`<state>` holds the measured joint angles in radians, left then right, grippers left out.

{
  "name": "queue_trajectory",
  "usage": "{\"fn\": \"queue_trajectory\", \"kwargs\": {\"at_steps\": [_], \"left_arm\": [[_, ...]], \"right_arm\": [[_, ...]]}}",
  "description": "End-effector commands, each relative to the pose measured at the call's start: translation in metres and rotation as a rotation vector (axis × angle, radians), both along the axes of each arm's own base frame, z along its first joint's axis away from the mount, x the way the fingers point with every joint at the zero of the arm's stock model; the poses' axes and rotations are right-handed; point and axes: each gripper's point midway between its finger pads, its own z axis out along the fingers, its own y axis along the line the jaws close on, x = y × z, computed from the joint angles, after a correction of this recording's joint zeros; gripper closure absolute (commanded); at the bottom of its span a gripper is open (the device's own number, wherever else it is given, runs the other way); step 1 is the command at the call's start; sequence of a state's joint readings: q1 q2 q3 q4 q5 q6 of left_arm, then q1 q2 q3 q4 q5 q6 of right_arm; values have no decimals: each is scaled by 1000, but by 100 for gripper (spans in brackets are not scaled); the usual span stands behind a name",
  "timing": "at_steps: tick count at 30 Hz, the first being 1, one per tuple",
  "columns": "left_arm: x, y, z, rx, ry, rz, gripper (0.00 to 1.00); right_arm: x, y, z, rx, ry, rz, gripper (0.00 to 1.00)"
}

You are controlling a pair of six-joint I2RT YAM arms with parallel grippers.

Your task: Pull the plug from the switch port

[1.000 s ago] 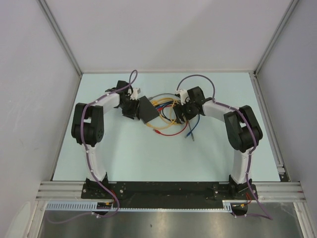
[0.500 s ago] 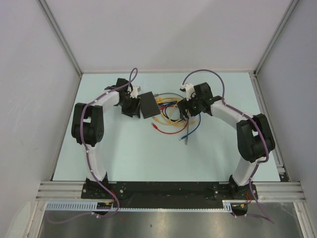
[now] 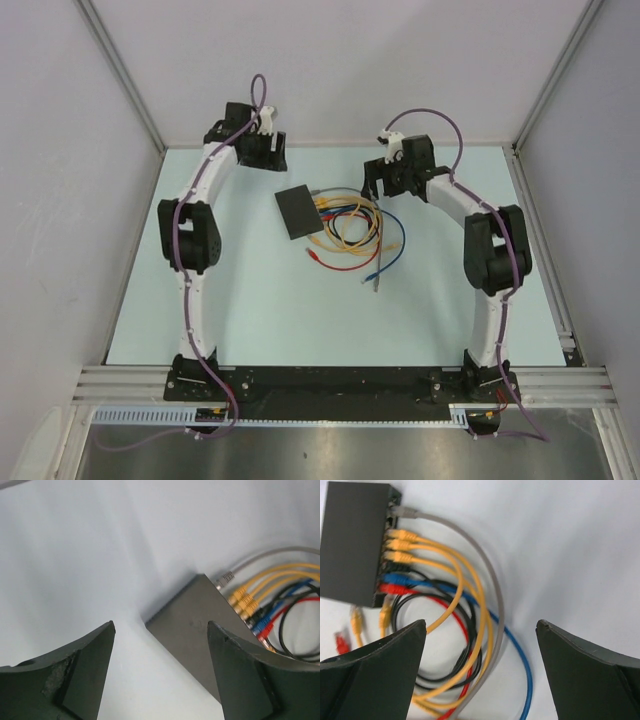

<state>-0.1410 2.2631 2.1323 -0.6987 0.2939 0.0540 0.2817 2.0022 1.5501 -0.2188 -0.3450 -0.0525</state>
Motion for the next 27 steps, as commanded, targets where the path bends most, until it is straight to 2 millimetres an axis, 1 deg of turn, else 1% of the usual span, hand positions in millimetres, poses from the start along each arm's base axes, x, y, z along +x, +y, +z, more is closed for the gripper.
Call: {"fn": "queue_trajectory", "kwargs": {"at_steps": [1, 3, 4, 5, 7, 9, 10, 11, 12, 13, 14, 16, 17, 19, 20, 21, 22, 24, 25, 27], "left_arm": [[26, 5, -11, 9, -7, 24, 19], [41, 6, -16, 1, -29, 74, 20], [47, 10, -19, 17, -41, 95, 21], [52, 9, -19, -3, -44, 126, 22], [56, 6, -29, 13, -43, 143, 23], [55, 6, -38, 30, -20, 165, 25], [53, 5, -45, 50, -3, 183, 25], [51, 9, -51, 72, 10, 209, 24], [47, 8, -58, 74, 32, 208, 23], [43, 5, -68, 77, 57, 201, 23], [39, 2, -71, 82, 73, 196, 23], [32, -3, -82, 86, 105, 182, 23], [27, -4, -89, 94, 128, 177, 23], [19, -10, -100, 110, 159, 160, 23], [15, -12, -104, 111, 173, 150, 23], [10, -17, -110, 104, 191, 128, 25], [6, -23, -110, 104, 194, 110, 26], [-2, -28, -114, 119, 206, 73, 29], [-5, -35, -114, 117, 211, 52, 30], [-15, -40, -118, 125, 234, 16, 33]], "right_arm": [[30, 0, -4, 52, 7, -31, 3], [37, -1, -9, 48, 5, -40, 4], [40, 0, -9, 49, 0, -40, 4], [40, 0, -16, 55, 19, -54, 4], [40, 1, -20, 57, 24, -56, 4], [36, 5, -20, 88, 45, -50, 3], [32, 9, -20, 98, 57, -35, 2], [26, 13, -23, 104, 71, -21, 3], [21, 16, -20, 103, 67, -1, 2], [18, 18, -23, 94, 72, 9, 2], [9, 24, -29, 81, 84, 28, 2], [2, 26, -36, 61, 97, 41, 1], [-2, 30, -41, 55, 108, 49, 0], [-7, 29, -54, 41, 138, 43, 0], [-8, 29, -56, 39, 142, 39, 0], [-11, 28, -62, 33, 153, 35, 0], [-13, 28, -64, 29, 158, 39, 0], [-19, 29, -67, 26, 173, 47, 0], [-25, 27, -73, 22, 193, 49, 0], [-30, 26, -72, 1, 179, 72, 0]]}}
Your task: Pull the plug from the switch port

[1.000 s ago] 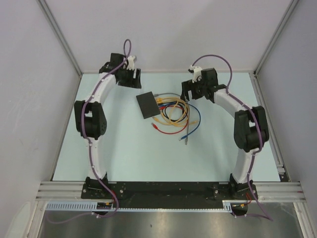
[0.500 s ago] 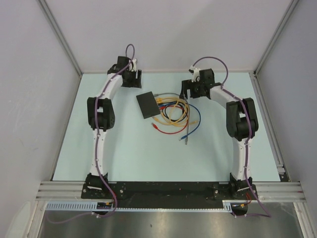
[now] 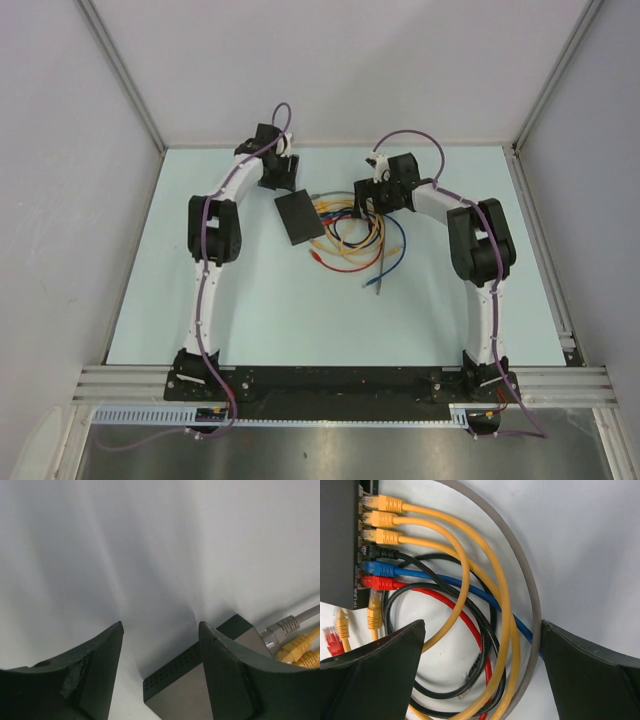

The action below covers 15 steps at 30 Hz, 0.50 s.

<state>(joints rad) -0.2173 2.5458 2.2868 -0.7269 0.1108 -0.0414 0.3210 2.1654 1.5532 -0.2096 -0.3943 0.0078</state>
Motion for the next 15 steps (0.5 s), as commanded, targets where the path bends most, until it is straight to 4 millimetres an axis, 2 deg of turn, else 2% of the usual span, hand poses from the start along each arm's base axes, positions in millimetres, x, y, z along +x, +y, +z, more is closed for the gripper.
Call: {"fn": "queue_trajectory", "kwargs": {"at_steps": [1, 3, 5, 6, 7, 8, 10, 11, 12, 14, 15], "left_arm": [[-34, -26, -6, -3, 86, -103, 36], [-49, -29, -13, 14, 114, -149, 38], [-59, -42, -1, 5, 89, -209, 39], [-73, -42, -12, 13, 122, -225, 40], [-75, -52, 3, 3, 78, -253, 40], [-89, -51, -7, 12, 104, -270, 40], [-97, -61, 3, 1, 78, -301, 40], [-106, -64, -1, -8, 98, -317, 40], [-110, -67, 0, -16, 103, -323, 40], [-119, -72, -2, -45, 139, -326, 41], [-121, -72, -2, -52, 149, -321, 41]], "right_arm": [[-22, -3, 0, -26, 8, 42, 0], [-32, -5, 6, -39, 1, 61, 0], [-47, -10, 10, -53, 4, 75, 0], [-53, -12, 11, -65, 3, 84, 0], [-59, -14, 12, -72, 3, 87, 0], [-69, -19, 15, -81, -1, 88, 1], [-81, -25, 17, -101, -7, 96, 0], [-90, -29, 14, -114, 2, 101, 0], [-94, -30, 23, -117, -23, 111, 0], [-105, -34, 23, -129, -16, 122, 0], [-107, -34, 32, -124, -34, 126, 0]]}}
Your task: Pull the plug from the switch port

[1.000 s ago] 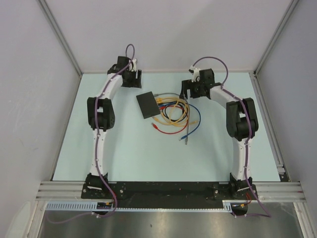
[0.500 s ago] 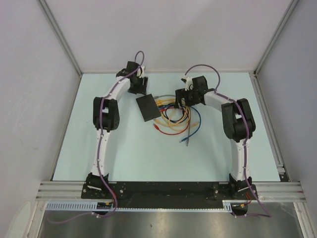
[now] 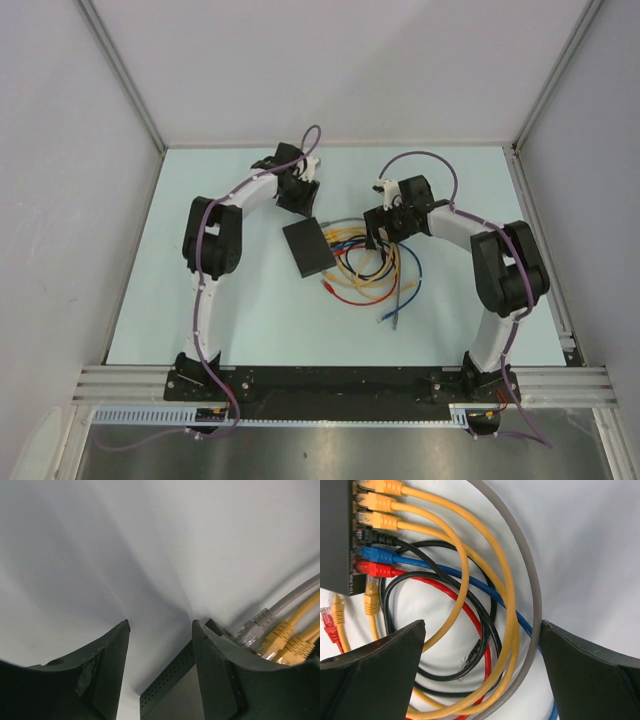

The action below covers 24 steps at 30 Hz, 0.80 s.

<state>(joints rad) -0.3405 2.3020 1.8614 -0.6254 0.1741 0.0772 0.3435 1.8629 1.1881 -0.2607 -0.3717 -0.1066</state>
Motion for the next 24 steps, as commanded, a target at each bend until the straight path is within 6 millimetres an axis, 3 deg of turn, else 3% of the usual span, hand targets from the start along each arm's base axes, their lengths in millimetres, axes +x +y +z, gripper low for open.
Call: {"fn": "queue_trajectory", "kwargs": {"at_steps": [1, 5, 8, 9, 13, 16, 19, 20, 21, 23, 24], "left_arm": [[-37, -20, 2, -75, 115, -53, 41], [-34, -20, 24, -107, 95, -11, 39], [-26, -9, 61, -163, 45, 82, 34], [-23, -4, 82, -189, 10, 101, 31], [-34, 9, 112, -230, -17, 114, 28], [-50, 24, 108, -244, 55, 143, 24], [-66, 39, 94, -261, 132, 156, 25], [-79, 41, 80, -277, 181, 155, 25], [-79, 46, 77, -298, 180, 161, 27], [-91, 47, 63, -311, 218, 154, 29], [-94, 47, 60, -316, 228, 150, 29]], "right_arm": [[-13, -5, 30, -19, -75, 45, 0], [-12, -8, 44, -17, -108, 37, 0], [5, -21, 62, 39, -127, -86, 0], [12, -33, 66, 68, -117, -130, 0], [28, -33, 82, 161, -112, -140, 0], [34, -20, 80, 190, -115, -33, 0], [45, 0, 83, 254, -106, 60, 3], [52, 9, 94, 281, -122, 90, 4], [56, 15, 80, 280, -92, 99, 5], [69, 29, 84, 269, -93, 134, 4], [71, 34, 64, 253, -48, 144, 0]]}}
